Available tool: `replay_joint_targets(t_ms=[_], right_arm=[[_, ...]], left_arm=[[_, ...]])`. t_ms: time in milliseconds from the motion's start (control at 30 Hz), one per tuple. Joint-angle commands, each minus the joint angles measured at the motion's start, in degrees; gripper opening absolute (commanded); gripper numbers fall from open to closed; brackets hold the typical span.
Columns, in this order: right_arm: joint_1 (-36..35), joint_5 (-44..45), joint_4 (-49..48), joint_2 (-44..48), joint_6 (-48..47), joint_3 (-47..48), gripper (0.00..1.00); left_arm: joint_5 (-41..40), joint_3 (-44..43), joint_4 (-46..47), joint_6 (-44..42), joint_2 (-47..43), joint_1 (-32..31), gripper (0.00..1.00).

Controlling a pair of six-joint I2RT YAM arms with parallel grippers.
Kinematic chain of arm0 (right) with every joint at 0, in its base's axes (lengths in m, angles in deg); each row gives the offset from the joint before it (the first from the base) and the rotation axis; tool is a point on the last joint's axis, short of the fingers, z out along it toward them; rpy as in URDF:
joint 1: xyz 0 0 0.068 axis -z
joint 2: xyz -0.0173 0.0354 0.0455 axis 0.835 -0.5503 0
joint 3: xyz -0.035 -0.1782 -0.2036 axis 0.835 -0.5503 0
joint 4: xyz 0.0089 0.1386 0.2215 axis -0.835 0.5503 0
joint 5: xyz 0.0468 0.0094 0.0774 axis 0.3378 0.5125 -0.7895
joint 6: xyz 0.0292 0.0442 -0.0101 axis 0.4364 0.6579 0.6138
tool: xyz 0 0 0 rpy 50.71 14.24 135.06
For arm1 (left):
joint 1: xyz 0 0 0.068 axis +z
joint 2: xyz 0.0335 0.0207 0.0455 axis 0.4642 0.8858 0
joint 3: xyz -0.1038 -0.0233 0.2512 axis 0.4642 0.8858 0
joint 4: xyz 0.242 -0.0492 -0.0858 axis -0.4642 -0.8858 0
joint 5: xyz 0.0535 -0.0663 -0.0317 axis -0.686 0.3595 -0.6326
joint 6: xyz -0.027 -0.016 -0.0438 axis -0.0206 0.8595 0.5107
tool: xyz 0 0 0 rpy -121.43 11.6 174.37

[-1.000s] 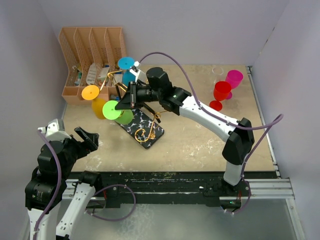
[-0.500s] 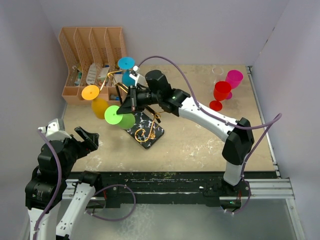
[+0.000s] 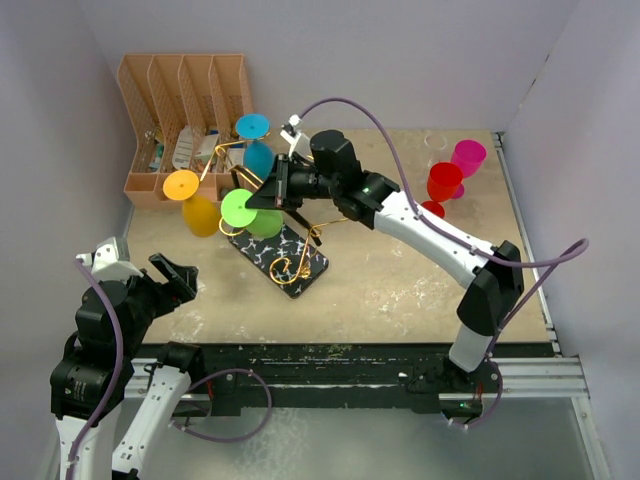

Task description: Take the wine glass off the wine glass rack

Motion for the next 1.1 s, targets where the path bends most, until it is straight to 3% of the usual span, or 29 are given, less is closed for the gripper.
replay_joint_targets(t_ms=[0,333,600,1067], right_arm=[[0.26,2.22,-2.70,-0.82,0.15,5.04,0.00],[-0.11,-3.68,-8.43,-7.15,0.43,12.43,0.00],[-0.35,-7.73,-13.44,-7.17,3.20,14.03,0.00],[-0.18,-8.39,-9.21,-1.25,-1.29,20.09,0.00]], left_arm=[[-0.78,-0.43,0.98,0.48,0.67,-0.11,0.90],[-0.68,-0.38,1.08,0.46,0.77,-0.11,0.90],[-0.41,-0.28,1.24,0.40,0.96,-0.16,0.90],[-0.34,-0.23,1.26,0.39,1.17,-0.15,0.90]])
